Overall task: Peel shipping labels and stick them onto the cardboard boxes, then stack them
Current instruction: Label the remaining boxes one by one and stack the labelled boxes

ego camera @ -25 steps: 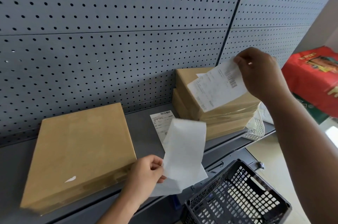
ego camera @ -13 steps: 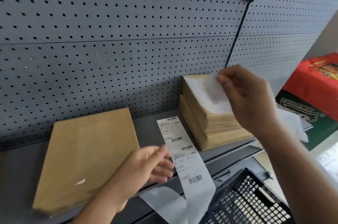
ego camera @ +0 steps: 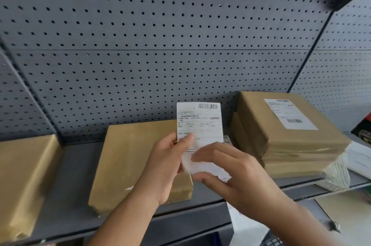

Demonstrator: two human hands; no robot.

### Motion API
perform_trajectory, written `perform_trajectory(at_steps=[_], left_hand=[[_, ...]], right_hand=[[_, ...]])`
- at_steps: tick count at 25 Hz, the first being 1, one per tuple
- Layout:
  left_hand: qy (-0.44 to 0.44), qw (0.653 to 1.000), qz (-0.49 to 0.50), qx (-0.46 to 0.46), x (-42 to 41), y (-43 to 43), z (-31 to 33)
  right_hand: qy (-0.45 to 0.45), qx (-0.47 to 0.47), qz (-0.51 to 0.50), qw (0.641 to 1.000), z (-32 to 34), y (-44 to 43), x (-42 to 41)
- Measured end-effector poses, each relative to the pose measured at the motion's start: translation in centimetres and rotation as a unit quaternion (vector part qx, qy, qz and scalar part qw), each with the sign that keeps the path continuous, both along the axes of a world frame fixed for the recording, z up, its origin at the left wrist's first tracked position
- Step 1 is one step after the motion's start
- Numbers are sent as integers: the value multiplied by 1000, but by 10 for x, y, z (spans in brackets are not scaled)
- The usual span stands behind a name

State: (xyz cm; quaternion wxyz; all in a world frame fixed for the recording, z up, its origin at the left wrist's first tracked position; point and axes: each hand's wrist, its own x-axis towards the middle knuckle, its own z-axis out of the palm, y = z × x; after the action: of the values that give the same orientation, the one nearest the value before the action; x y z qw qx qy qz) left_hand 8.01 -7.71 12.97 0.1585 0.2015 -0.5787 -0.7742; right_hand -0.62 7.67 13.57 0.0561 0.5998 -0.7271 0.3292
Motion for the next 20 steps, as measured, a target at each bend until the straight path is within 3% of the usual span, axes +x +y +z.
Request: perform_trajectory(at_steps=[2, 5, 7, 9, 14, 20], left_hand=[[0, 999, 34, -13, 7, -7, 0], [1, 998, 56, -4, 17, -19, -1], [-5, 998, 63, -13, 25, -27, -1], [-14, 997, 72, -30, 33, -35, 0], [-70, 989, 103, -79, 53, -65, -11], [-146, 936, 180, -265, 71, -107, -31]], right_hand=[[-66, -15, 1, 998, 4, -3, 0], [-211, -124, -129, 961, 7, -18, -9], [-376, -86, -154, 909, 7, -37, -17], [-458, -40, -128, 879, 2, -54, -22], [-484, -15, -104, 869, -7, -90, -15], [-481, 16, -101, 871, -30, -132, -12]])
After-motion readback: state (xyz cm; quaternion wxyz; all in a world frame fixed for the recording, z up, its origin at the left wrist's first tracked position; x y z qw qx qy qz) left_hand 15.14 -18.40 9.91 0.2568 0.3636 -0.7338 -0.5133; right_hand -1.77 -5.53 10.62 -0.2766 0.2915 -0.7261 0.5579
